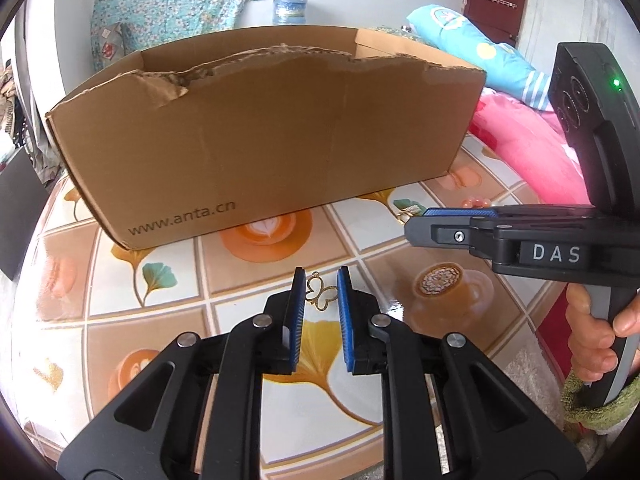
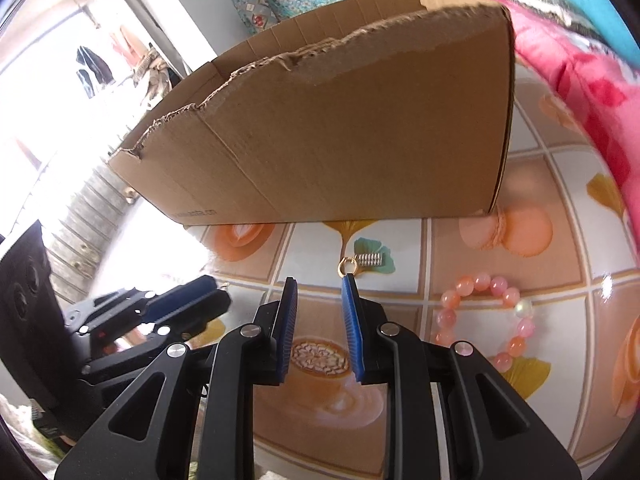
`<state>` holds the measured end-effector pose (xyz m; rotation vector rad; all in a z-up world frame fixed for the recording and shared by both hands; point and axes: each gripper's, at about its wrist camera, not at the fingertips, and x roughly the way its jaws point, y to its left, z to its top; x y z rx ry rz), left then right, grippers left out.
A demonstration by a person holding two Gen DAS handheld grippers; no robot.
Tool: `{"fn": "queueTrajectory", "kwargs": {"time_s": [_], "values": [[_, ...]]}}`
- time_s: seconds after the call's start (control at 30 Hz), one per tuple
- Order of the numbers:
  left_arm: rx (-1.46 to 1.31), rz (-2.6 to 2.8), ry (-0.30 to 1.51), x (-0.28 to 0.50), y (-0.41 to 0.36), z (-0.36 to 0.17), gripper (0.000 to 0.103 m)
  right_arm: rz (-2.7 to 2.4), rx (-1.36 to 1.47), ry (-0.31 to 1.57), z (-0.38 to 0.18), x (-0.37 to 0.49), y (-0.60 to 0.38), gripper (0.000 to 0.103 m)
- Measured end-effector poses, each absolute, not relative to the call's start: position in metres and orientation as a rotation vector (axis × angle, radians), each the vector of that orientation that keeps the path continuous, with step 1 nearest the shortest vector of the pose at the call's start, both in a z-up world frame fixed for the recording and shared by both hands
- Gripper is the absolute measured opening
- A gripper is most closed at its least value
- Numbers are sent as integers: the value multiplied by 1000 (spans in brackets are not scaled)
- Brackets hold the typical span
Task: Organize jewelry
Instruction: 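Grasp the gold clover earring with the left gripper while the right grasps the ring, then carry the earring and ring over the cardboard box with both grippers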
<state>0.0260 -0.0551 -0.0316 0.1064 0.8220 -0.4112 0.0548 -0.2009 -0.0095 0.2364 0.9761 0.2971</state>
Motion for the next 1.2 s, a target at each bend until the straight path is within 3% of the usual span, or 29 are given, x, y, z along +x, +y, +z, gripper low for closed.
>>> {"fn": "queueTrajectory", "kwargs": {"time_s": [0.43,0.67,1.2], "values": [[75,-406,814,27,-43,-30,15,225,25,955,-13,66,-178,23],[71,-406,814,26,-40,-29,15,204,-40,934,-13,65,-167,15],[65,-410,817,28,-39,-29,15,222,28,939,-10,59,-178,11]]}}
